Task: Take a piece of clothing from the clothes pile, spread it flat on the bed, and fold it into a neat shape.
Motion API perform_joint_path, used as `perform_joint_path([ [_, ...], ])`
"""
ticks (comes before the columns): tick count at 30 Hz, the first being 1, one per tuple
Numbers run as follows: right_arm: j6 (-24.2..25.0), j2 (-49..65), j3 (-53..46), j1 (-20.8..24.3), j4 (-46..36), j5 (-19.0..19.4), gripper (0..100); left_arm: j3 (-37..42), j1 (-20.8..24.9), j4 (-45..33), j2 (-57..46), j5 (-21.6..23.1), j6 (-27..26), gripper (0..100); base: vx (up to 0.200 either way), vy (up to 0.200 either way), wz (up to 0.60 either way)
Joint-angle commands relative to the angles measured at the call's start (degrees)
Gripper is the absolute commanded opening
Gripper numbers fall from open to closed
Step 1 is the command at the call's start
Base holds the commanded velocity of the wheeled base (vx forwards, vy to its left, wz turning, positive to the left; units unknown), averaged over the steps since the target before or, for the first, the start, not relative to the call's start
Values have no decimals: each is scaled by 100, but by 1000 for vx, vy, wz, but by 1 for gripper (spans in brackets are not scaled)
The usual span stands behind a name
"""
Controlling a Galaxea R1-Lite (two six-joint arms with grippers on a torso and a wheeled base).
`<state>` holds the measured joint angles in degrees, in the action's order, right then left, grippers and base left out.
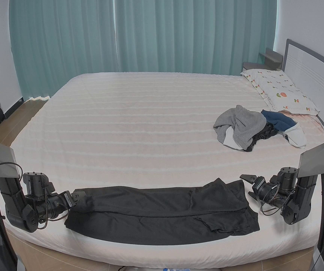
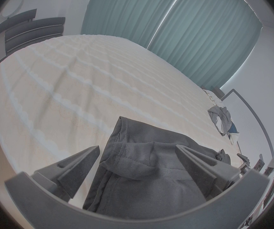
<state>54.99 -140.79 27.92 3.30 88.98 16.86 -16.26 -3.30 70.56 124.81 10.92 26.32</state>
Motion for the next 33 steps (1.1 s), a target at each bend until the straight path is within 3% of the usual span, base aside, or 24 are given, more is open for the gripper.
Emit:
perform_joint_path([
  [1, 3, -10, 3, 4, 93, 2, 100, -149, -12, 19, 334, 24, 14, 100, 0, 0, 0],
  [6, 3, -1, 12, 4, 93, 2, 100, -404, -21, 28, 641, 15, 14, 100, 0, 0, 0],
  [7, 3, -1, 12, 4, 93, 2, 100, -404, -21, 28, 650, 24, 14, 0, 0, 0, 0],
  [10, -6, 69, 3, 4, 93, -34, 100, -369, -21, 54, 633, 24, 14, 0, 0, 0, 0],
  [16, -103, 649, -287, 109, 76, -535, 100, -263, -215, 37, 219, 15, 75, 0, 0, 0, 0],
  [22, -103, 1238, -410, 311, -337, -579, 100, -255, -241, 54, -9, 24, 163, 0, 0, 0, 0],
  [25, -59, 1678, -357, 689, -1225, -596, 100, -325, -188, 72, -176, 24, 752, 0, 0, 0, 0],
  [33, -41, 1528, -366, 1375, -1515, -1238, 100, -334, -179, 81, -176, 103, 936, 0, 0, 0, 0],
])
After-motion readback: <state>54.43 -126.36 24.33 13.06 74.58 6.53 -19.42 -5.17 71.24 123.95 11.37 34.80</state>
